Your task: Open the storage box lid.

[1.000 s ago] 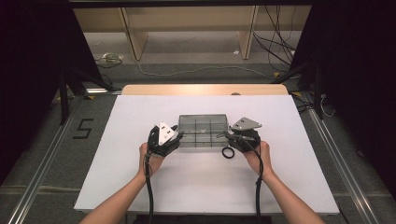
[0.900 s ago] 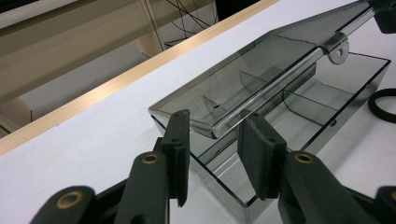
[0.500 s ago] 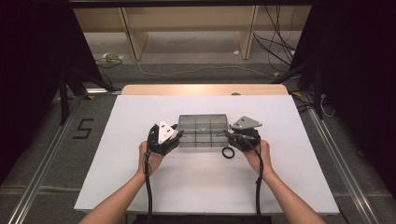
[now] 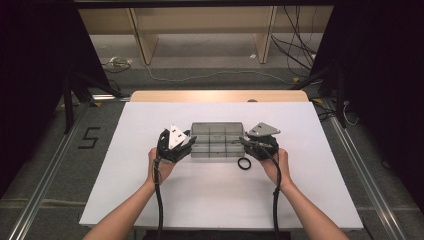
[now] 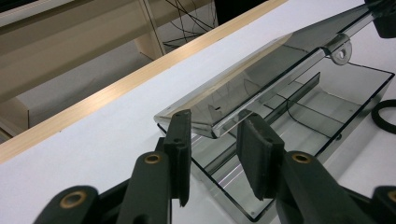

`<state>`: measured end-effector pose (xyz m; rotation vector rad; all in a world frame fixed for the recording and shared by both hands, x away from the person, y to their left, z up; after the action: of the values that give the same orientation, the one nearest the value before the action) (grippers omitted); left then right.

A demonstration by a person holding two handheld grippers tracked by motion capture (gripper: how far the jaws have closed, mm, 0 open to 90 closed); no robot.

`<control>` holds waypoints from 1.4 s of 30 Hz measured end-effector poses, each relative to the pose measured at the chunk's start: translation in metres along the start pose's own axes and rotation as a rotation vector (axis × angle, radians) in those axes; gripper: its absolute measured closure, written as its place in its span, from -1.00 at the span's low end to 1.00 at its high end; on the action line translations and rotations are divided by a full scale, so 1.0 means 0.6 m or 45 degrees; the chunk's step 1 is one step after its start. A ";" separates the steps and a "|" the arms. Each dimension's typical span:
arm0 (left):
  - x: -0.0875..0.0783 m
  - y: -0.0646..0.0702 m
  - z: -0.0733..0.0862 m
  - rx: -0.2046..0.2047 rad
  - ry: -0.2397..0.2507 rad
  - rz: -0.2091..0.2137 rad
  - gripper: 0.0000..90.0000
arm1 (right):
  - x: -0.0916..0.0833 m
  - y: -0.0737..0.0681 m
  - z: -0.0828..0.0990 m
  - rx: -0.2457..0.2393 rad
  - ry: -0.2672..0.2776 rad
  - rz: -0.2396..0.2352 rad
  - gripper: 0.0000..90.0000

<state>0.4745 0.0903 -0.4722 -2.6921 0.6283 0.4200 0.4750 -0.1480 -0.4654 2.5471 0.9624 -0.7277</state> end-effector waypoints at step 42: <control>0.026 -0.046 -0.069 -0.040 -0.091 0.091 0.52 | 0.024 0.040 -0.059 0.047 0.038 0.044 0.53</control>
<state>0.5096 0.0918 -0.4335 -2.6775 0.7042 0.5463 0.5128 -0.1415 -0.4418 2.6067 0.9198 -0.7059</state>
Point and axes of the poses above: each handheld gripper's, and its own axes: x roughly forward along the jaws, z roughly out of its underside, y roughly to its right, the point moved 6 cm from there along x, roughly forward along the jaws, and after that the axes turned 8 degrees about -z, right-handed, at the moved point
